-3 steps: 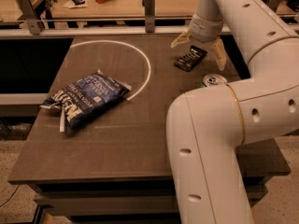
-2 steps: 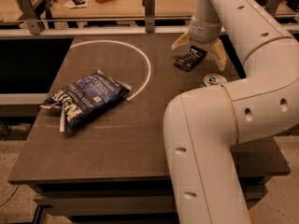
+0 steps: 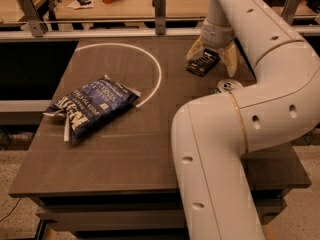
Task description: Move rxbar chocolate near blue chip bag
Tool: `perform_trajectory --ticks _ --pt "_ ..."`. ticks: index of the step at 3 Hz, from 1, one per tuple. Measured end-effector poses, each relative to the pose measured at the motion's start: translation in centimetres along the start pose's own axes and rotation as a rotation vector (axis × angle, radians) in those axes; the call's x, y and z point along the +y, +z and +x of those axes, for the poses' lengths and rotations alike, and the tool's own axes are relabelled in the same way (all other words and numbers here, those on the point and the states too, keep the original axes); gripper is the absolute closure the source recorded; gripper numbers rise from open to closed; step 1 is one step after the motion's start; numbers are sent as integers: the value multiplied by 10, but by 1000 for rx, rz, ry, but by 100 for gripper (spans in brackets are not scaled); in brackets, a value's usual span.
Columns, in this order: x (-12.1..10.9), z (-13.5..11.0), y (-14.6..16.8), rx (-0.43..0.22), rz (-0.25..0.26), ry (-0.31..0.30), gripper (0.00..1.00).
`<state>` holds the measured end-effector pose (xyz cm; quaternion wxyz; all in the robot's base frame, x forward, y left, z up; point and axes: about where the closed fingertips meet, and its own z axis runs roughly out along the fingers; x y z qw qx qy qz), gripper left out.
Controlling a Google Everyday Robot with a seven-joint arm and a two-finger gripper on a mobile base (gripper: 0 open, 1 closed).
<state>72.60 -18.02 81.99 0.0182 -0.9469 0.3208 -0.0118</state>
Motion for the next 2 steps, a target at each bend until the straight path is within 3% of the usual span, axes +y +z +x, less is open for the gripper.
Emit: perform_trajectory --ticks 1,2 --pt "1 2 3 2 -11 -8 41" --pt "2 2 3 1 -12 -10 54"
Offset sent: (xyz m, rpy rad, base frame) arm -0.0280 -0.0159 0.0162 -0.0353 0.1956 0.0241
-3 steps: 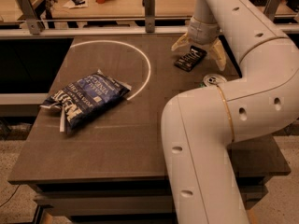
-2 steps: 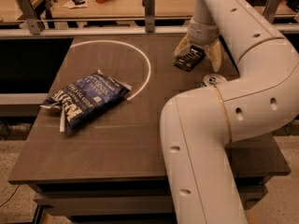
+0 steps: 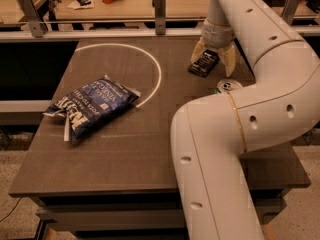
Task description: Move rxbar chocolate near blue chip bag
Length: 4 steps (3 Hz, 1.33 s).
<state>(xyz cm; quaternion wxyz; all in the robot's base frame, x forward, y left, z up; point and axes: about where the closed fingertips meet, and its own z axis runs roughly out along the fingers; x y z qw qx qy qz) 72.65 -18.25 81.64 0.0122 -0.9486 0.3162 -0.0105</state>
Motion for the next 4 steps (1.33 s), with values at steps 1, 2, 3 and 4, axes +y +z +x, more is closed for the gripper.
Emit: perform_trajectory --ticks 1,2,3,4 --pt "0 0 -1 0 0 1 54" --pt "1 0 -1 0 0 1 55" --pt "1 0 -2 1 -1 2 56" --pt "1 0 -2 1 -1 3 56"
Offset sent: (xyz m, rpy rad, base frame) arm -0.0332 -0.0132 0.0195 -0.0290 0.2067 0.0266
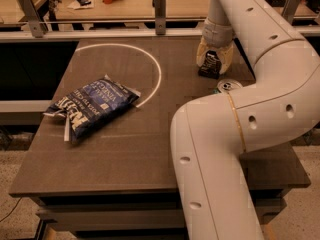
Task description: Move rxbar chocolate near blue chip bag
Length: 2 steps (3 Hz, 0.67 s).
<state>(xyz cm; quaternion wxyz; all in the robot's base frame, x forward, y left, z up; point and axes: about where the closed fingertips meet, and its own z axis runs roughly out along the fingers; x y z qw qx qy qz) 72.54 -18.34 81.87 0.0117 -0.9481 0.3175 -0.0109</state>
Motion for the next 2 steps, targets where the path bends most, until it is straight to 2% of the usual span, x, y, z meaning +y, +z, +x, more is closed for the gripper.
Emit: perform_trajectory --ticks 2 --pt "0 0 -1 0 0 1 58"
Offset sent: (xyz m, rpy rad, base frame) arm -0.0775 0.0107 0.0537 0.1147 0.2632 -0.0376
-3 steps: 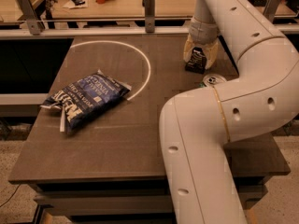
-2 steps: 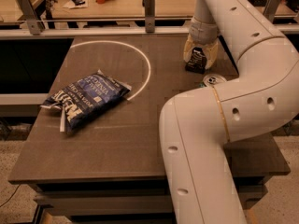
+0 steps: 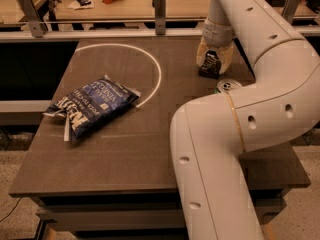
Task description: Move rxbar chocolate near blue chip bag
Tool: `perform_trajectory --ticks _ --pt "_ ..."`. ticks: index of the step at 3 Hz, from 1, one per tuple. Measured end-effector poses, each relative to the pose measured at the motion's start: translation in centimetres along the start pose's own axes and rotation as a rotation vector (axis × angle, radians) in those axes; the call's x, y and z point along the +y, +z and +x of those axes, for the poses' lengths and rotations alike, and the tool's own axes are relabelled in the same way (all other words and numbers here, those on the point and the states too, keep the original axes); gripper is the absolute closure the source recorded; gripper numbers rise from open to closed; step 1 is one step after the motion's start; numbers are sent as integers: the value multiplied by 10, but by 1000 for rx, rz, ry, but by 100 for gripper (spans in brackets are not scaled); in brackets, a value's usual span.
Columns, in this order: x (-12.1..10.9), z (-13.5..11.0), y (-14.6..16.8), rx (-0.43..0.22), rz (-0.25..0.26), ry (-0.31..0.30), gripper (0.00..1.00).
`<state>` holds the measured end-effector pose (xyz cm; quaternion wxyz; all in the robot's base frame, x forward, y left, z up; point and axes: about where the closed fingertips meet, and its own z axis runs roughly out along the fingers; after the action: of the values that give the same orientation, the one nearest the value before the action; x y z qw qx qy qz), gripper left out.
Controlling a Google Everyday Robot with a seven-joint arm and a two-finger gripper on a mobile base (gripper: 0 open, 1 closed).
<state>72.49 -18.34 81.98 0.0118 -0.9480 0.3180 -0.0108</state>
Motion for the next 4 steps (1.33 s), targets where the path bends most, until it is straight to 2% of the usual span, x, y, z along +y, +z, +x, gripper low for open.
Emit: perform_trajectory --ticks 4 --pt "1 0 -2 0 0 3 61"
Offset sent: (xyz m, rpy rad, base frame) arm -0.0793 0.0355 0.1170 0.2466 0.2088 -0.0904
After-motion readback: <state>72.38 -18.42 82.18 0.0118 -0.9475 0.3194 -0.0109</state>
